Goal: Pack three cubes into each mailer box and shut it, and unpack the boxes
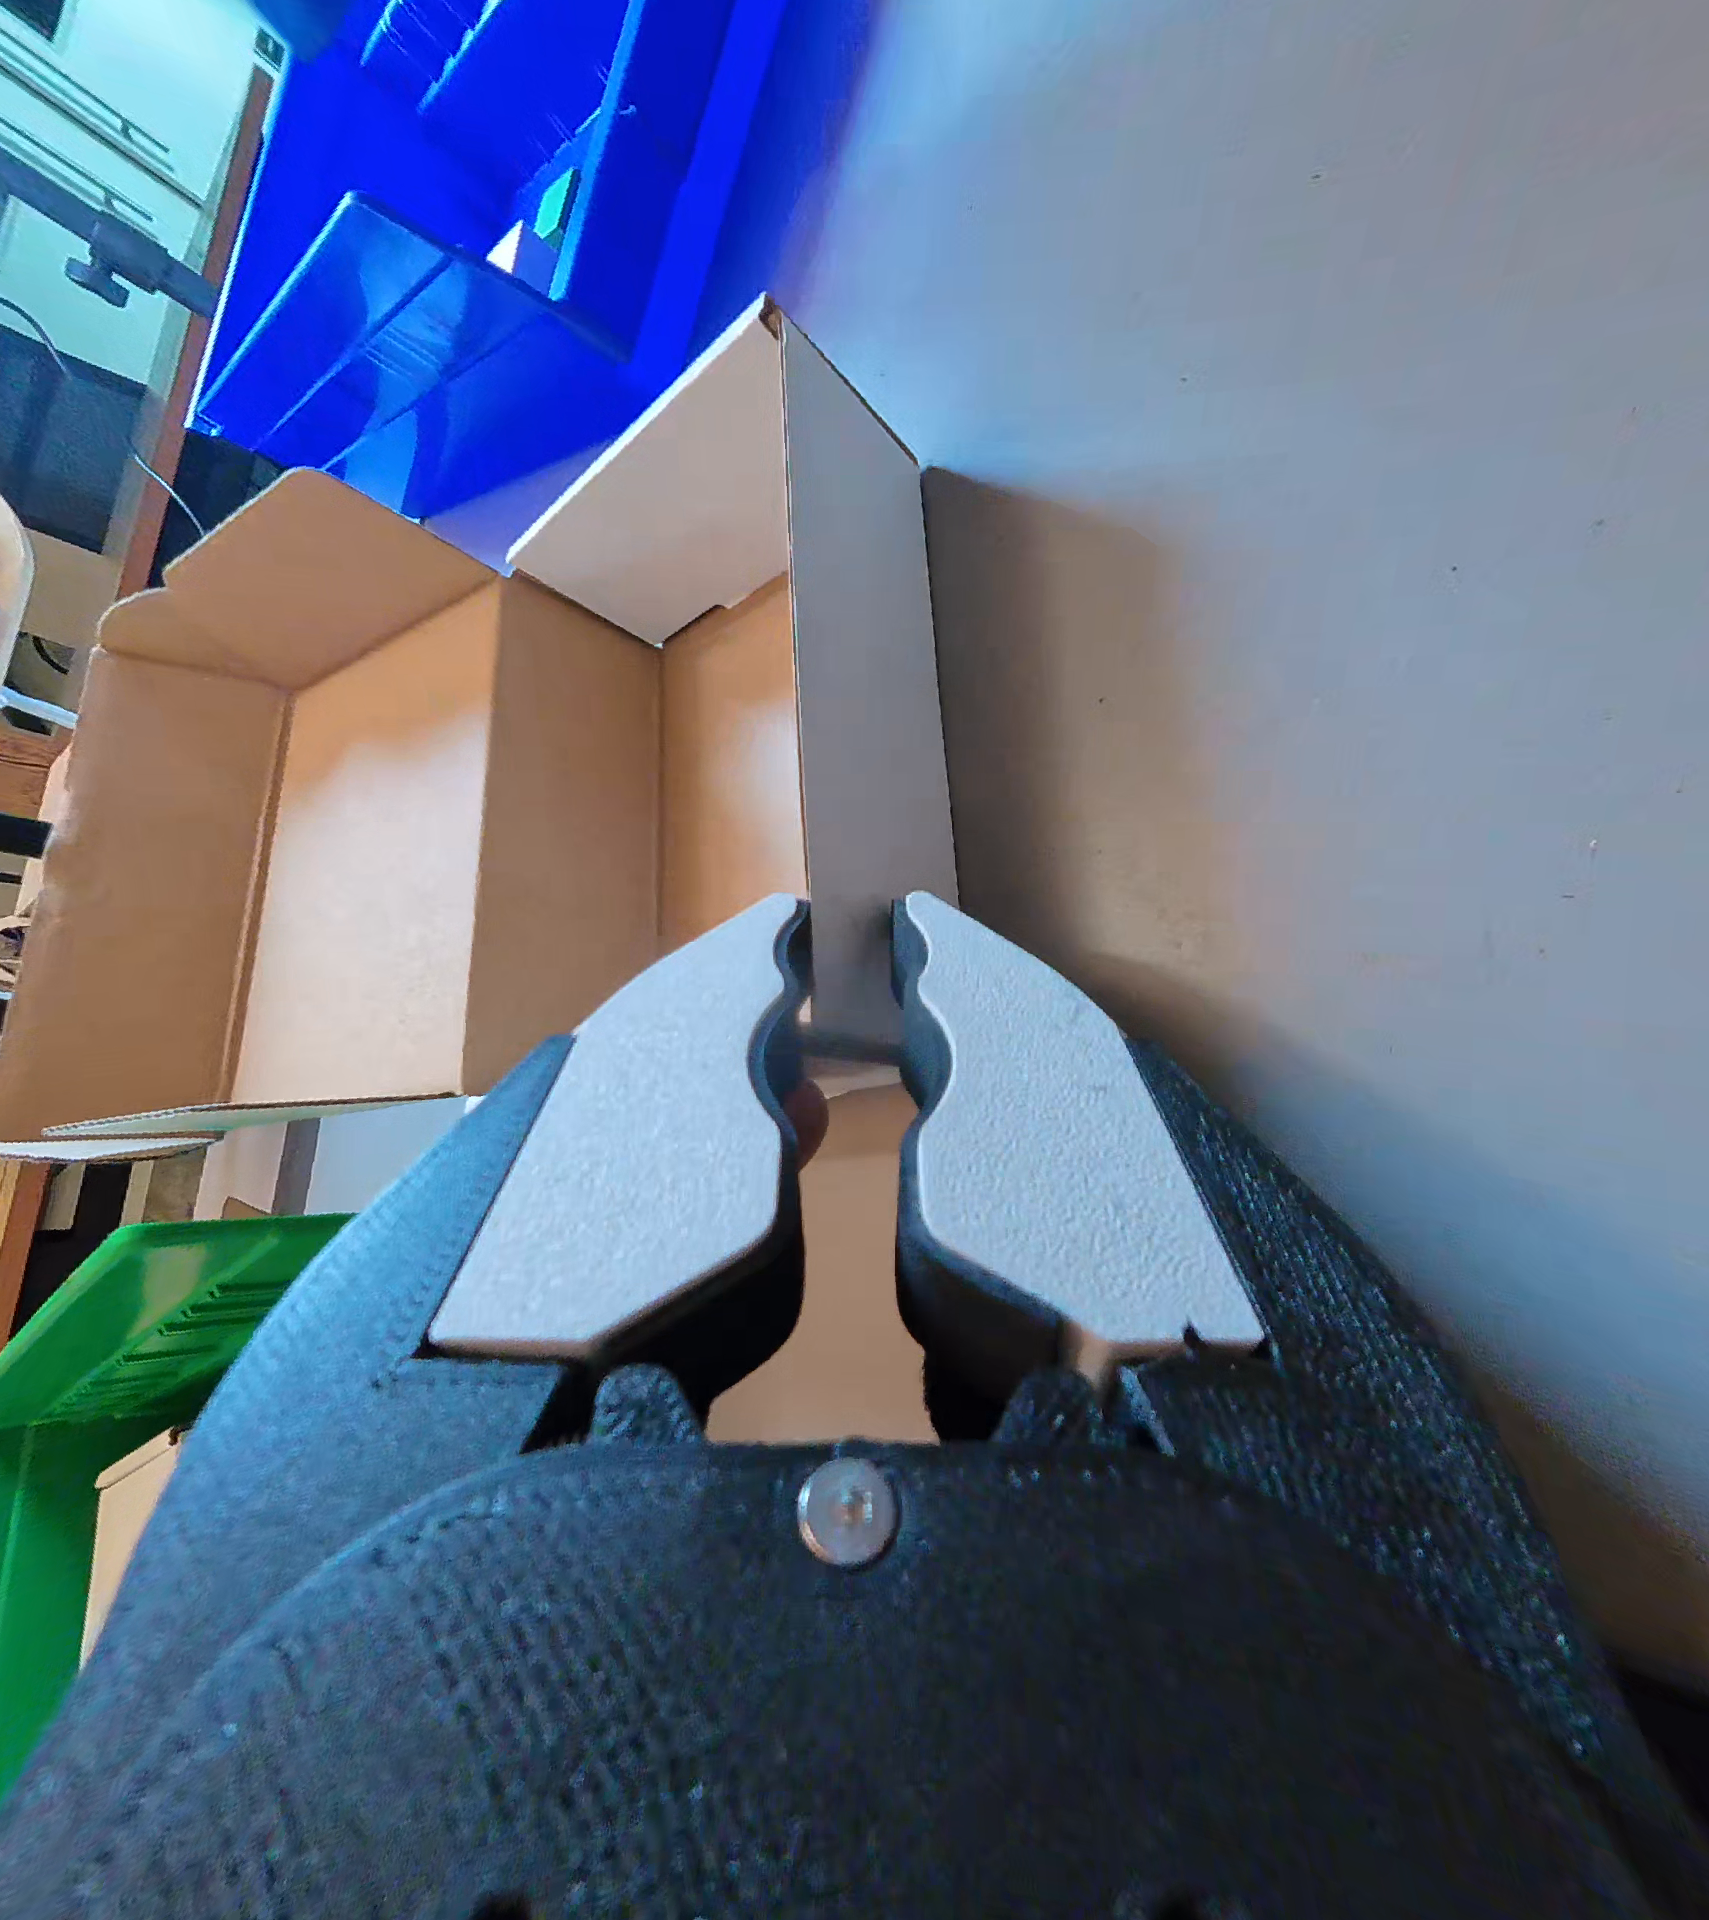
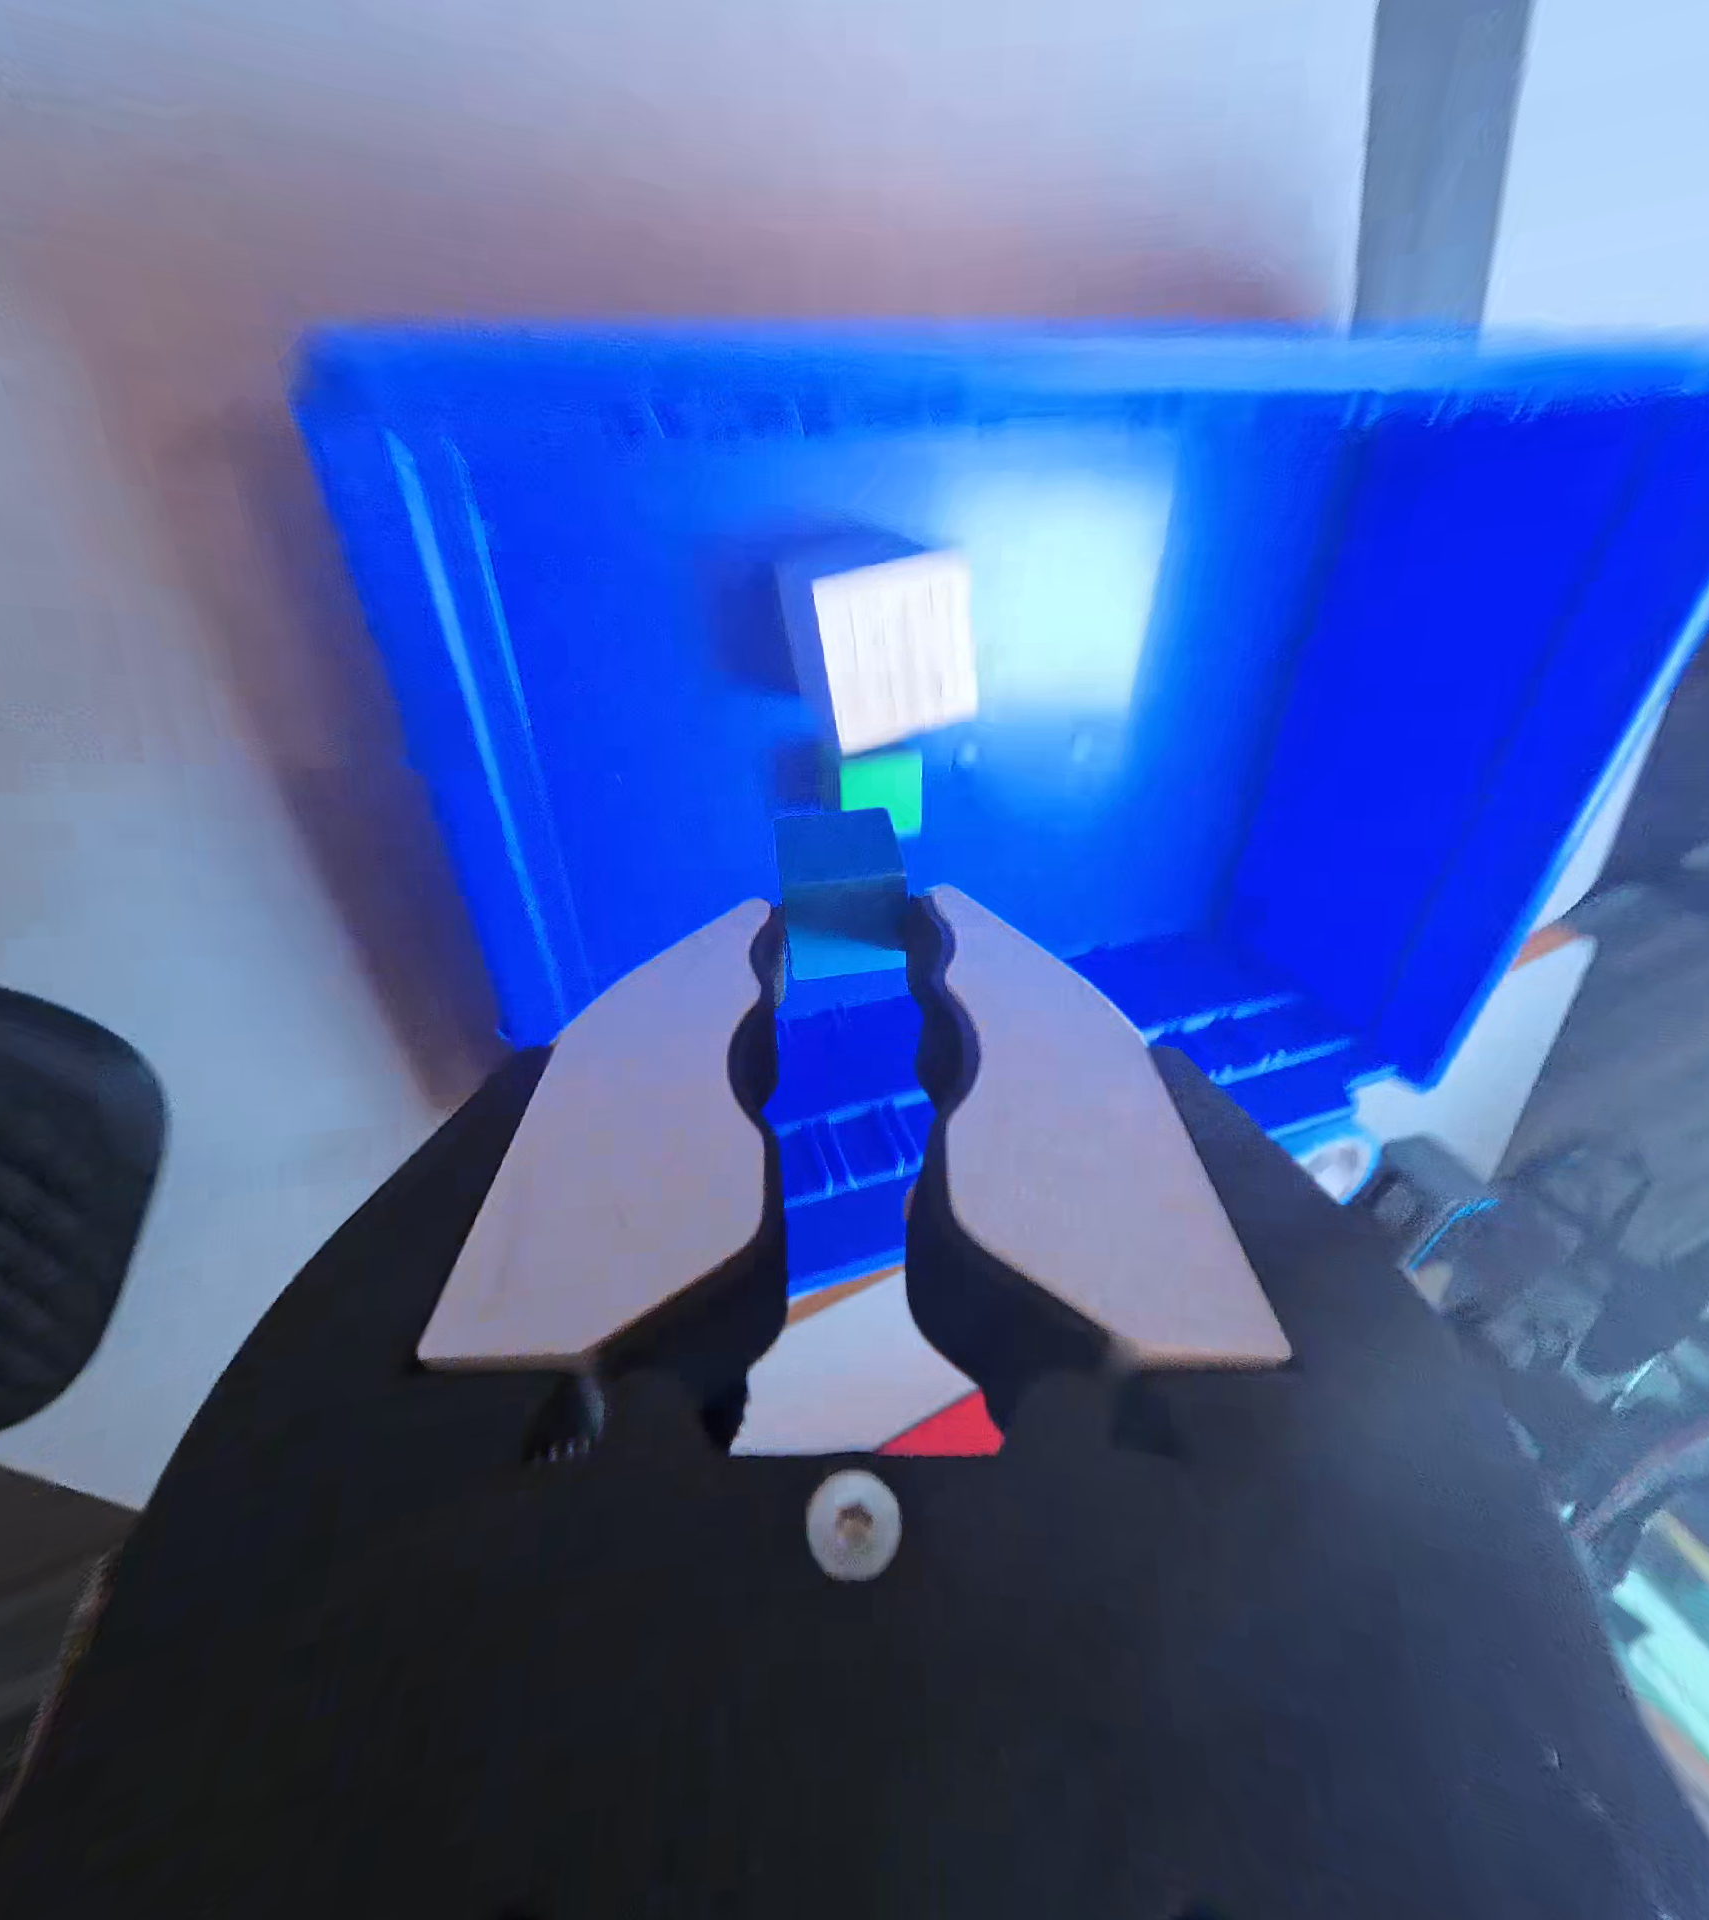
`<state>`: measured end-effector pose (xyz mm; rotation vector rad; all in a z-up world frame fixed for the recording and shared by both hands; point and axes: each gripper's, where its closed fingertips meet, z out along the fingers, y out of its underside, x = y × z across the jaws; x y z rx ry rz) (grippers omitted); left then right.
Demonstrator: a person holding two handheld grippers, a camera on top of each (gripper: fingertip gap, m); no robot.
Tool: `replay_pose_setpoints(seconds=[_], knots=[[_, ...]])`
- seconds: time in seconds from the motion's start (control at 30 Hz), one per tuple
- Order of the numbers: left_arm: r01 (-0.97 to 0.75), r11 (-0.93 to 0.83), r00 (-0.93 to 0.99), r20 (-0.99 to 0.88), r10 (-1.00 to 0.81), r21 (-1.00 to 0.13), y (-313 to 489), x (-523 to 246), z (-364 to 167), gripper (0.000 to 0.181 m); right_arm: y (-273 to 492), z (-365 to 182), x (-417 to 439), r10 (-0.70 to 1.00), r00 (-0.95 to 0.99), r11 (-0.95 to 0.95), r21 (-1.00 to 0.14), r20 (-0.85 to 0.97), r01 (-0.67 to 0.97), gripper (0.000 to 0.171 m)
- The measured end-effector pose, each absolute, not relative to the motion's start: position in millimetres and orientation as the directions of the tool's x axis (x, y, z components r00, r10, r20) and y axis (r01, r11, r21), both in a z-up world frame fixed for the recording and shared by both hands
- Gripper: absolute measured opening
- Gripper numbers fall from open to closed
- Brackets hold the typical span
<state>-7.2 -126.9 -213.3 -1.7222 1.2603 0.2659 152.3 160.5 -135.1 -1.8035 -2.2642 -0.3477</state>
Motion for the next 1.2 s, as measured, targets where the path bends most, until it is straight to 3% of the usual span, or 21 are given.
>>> replay_pose_setpoints(seconds=[0.17, 0.9, 1.03, 1.13, 1.2], knots=[[-0.823, -0.02, 0.455, -0.637, -0.623, -0.568, -126.3, -7.4, -213.3, 0.014, 189.9, -174.8, 202.7, 0.947, -0.148, 0.114, 0.133, 0.284, 0.985, 0.022], [-0.811, -0.027, 0.472, -0.626, -0.621, -0.585, -124.8, -8.5, -213.0, 0.013, 213.6, -229.3, 201.1, 0.948, -0.201, 0.161, 0.175, 0.247, 0.971, 0.023], [-0.813, -0.027, 0.47, -0.628, -0.62, -0.582, -124.9, -8.9, -212.9, 0.013, 216.4, -226.7, 200.0, 0.941, -0.199, 0.152, 0.184, 0.275, 0.971, 0.04], [-0.811, -0.026, 0.471, -0.626, -0.622, -0.584, -124.9, -9.0, -212.9, 0.013, 202.9, -192.6, 165.1, 0.941, -0.155, 0.166, -0.012, 0.301, 0.986, 0.043], [-0.811, -0.026, 0.471, -0.625, -0.623, -0.585, -124.7, -9.0, -212.9, 0.013, 172.4, -160.5, 125.2, 0.964, -0.117, 0.177, -0.247, 0.238, 0.953, 0.045]])
